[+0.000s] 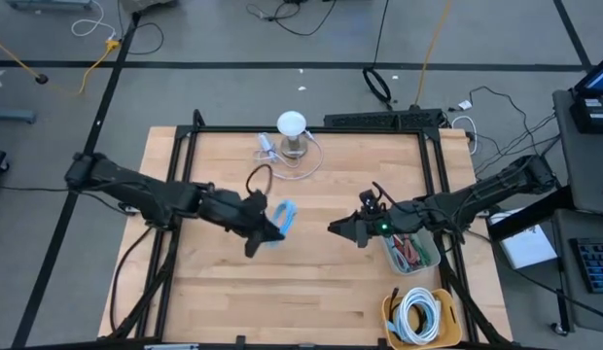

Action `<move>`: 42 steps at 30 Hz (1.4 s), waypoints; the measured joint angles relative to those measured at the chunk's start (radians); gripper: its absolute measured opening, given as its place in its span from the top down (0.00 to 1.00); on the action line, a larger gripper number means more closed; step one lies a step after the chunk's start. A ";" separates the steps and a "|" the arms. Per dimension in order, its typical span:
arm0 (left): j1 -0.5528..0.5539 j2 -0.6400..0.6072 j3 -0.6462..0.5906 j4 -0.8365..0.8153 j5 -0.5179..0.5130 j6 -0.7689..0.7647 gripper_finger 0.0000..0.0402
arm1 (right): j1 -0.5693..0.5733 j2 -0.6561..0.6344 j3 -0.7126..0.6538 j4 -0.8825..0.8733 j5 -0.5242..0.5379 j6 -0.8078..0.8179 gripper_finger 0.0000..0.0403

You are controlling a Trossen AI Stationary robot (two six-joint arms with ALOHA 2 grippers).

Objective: Pick & Place USB Port
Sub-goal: Put the blue HDMI cable into the yellow bin

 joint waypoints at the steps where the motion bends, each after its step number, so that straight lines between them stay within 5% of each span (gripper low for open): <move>1: 0.007 -0.009 0.000 0.055 0.037 0.001 0.90 | -0.002 0.000 0.000 -0.004 0.000 0.000 0.62; 5: 0.030 -0.013 0.010 0.151 0.170 -0.001 0.90 | -0.018 0.000 0.000 -0.019 -0.001 0.046 0.61; 10: -0.025 0.035 0.133 -0.218 0.175 0.135 0.90 | -0.046 0.000 0.000 -0.010 -0.105 0.195 0.58; 17: -0.068 0.172 0.411 -0.691 0.047 0.442 0.90 | -0.112 0.052 -0.019 0.152 -0.263 0.335 0.53; 23: -0.067 0.325 0.591 -0.914 -0.003 0.605 0.90 | -0.168 0.162 -0.073 0.329 -0.315 0.421 0.50; 42: -0.084 0.411 0.661 -0.892 0.066 0.622 0.90 | -0.225 0.452 -0.079 0.782 -0.364 0.512 0.48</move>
